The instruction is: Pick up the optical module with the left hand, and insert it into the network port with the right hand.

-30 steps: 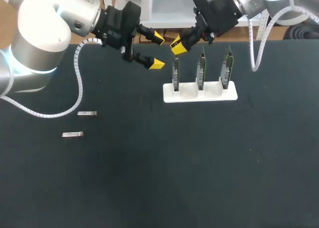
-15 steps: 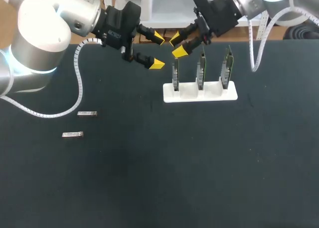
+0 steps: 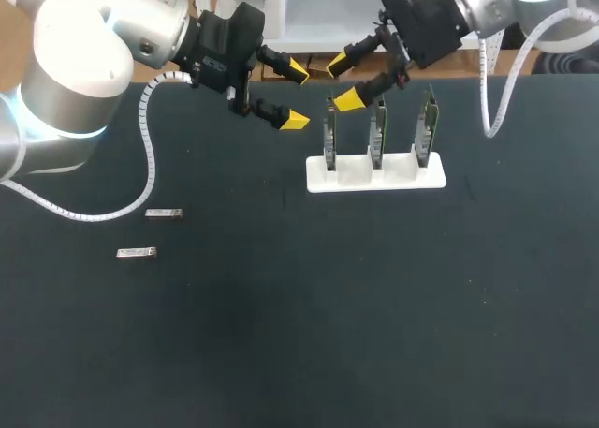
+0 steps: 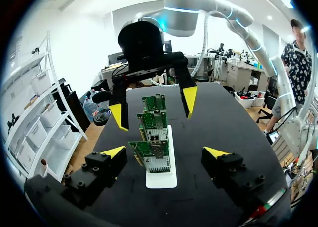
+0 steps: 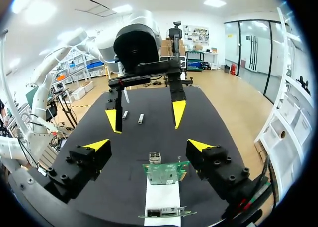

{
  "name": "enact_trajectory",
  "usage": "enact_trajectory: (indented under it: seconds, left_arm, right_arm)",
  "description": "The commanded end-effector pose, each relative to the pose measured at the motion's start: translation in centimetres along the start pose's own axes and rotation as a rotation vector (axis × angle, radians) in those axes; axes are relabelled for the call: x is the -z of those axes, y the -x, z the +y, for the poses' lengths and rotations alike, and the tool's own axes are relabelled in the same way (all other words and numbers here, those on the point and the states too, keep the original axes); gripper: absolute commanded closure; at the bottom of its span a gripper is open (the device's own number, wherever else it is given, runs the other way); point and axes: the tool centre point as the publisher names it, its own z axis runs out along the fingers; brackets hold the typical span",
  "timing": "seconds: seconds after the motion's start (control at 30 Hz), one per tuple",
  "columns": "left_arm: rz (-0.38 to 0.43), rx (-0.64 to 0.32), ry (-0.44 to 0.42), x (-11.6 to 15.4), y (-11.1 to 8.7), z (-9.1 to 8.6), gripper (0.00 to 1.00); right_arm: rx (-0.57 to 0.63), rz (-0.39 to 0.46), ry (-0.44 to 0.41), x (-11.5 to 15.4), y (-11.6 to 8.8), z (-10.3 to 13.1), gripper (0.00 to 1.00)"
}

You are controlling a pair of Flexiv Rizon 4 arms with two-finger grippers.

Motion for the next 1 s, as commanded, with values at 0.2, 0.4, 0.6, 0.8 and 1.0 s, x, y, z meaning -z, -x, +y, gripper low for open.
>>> enact_trajectory:
  seconds: [0.2,0.4,0.6,0.8,1.0]
  left_arm:
    - [0.005,0.001,-0.002,0.0,0.1,0.1,0.0]
    - [0.005,0.001,-0.002,0.0,0.1,0.1,0.0]
    - [0.005,0.001,-0.002,0.0,0.1,0.1,0.0]
    - [0.005,0.001,-0.002,0.0,0.1,0.1,0.0]
    - [0.005,0.001,-0.002,0.0,0.1,0.1,0.0]
  right_arm:
    - [0.001,-0.005,-0.042,0.6,-0.3,1.3,0.0]
    - [-0.005,-0.003,-0.052,1.1,-0.7,1.6,0.0]
    - [-0.012,0.006,-0.054,1.4,-0.9,1.6,0.0]
    - [-0.012,0.014,-0.056,1.7,-1.0,1.5,1.0]
    - [-0.005,0.029,-0.052,1.8,-0.9,1.4,1.0]
